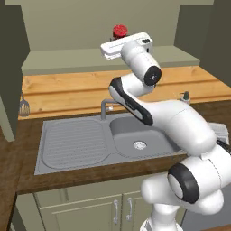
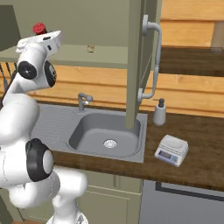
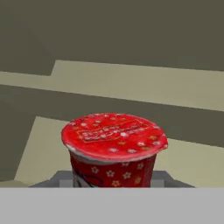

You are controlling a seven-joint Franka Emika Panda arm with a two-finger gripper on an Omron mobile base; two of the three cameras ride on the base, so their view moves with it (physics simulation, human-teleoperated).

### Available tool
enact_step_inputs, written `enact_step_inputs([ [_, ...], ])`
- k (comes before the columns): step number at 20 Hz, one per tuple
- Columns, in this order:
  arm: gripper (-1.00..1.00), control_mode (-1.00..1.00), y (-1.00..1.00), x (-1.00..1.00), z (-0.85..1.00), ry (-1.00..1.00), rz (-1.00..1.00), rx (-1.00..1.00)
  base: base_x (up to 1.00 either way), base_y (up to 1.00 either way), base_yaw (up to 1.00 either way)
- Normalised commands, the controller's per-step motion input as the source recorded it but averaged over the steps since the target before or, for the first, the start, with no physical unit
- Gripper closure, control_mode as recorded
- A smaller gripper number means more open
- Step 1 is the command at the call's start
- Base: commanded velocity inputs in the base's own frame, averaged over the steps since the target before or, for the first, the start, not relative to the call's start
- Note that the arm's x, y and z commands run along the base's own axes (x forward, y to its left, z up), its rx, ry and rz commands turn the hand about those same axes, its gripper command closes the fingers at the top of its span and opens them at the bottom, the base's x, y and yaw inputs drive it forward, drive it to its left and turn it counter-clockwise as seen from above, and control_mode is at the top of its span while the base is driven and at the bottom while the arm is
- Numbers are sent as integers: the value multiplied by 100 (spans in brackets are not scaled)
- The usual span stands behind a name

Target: Pick the yogurt and place it on the digital scale for weighing, and close the cabinet.

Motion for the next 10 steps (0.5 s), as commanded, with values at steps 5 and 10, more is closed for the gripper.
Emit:
enact_step_inputs([
  [5,100,-100,-82,-100,-10,21,-12,0,0,0,0],
  [10,100,-100,-94,-100,-93,50,-10,-15,0,0,0],
])
